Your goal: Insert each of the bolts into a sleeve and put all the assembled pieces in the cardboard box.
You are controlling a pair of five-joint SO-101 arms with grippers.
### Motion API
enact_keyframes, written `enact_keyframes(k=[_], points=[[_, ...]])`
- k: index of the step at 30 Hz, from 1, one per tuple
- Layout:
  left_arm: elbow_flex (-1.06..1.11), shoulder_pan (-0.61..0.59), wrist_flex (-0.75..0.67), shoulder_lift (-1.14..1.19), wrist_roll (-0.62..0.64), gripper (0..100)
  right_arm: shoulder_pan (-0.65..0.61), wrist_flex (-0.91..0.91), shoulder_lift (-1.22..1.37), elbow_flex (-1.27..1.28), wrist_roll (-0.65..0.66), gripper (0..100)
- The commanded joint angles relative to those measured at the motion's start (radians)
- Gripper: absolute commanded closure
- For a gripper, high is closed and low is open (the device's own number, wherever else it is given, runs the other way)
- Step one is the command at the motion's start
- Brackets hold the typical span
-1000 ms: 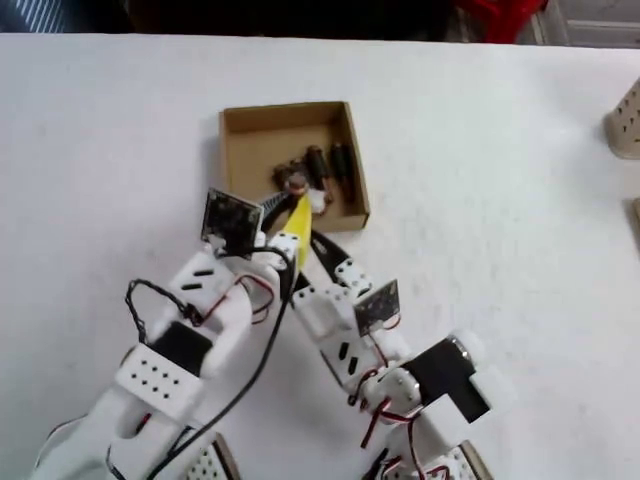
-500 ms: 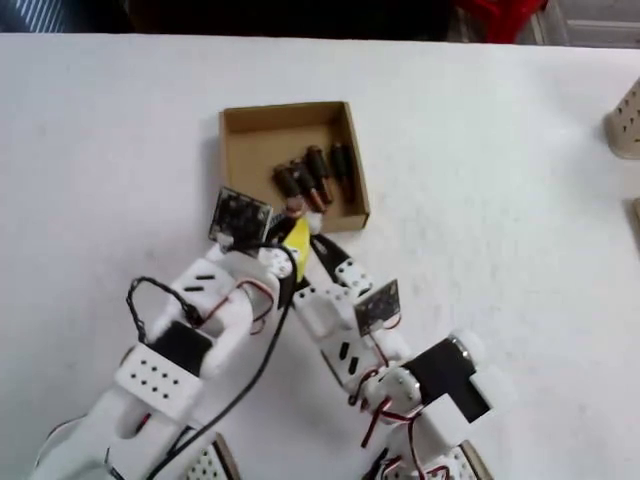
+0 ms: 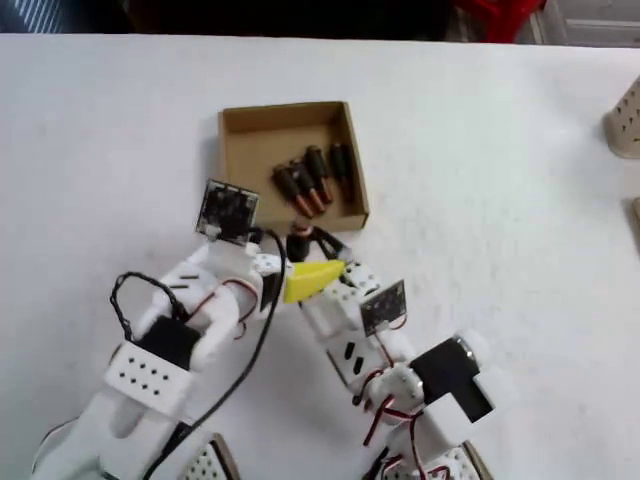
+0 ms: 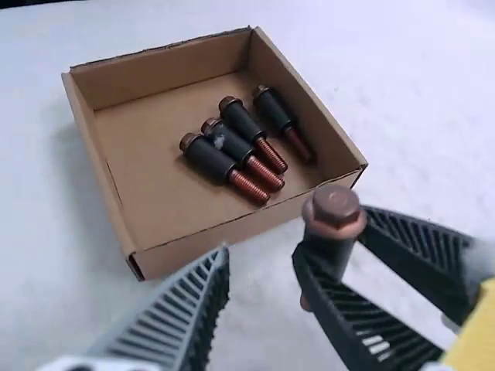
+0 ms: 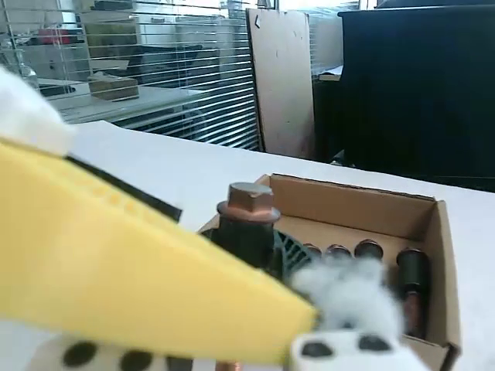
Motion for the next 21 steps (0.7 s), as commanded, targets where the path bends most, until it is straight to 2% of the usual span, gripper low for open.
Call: enact_keyframes(k=[1, 8, 12, 17, 21], points=[[-0.021, 0.033, 0.026, -0.059, -0.002, 47, 0.005, -0.022, -0.016, -0.021, 0.008, 98.2], [-0.017, 0.018, 0.066, -0.394, 0.035, 49, 0.002, -0.021, -0.01, -0.021, 0.008, 98.2], [-0.015, -0.071, 0.012, -0.503, 0.075, 66, 0.002, -0.021, -0.008, -0.021, 0.008, 98.2], [-0.014, -0.216, -0.157, -0.486, 0.072, 98, 0.001, -0.021, -0.008, -0.021, 0.008, 98.2], [0.011, -0.277, -0.181, -0.453, 0.077, 95, 0.001, -0.021, -0.008, -0.021, 0.008, 98.2]])
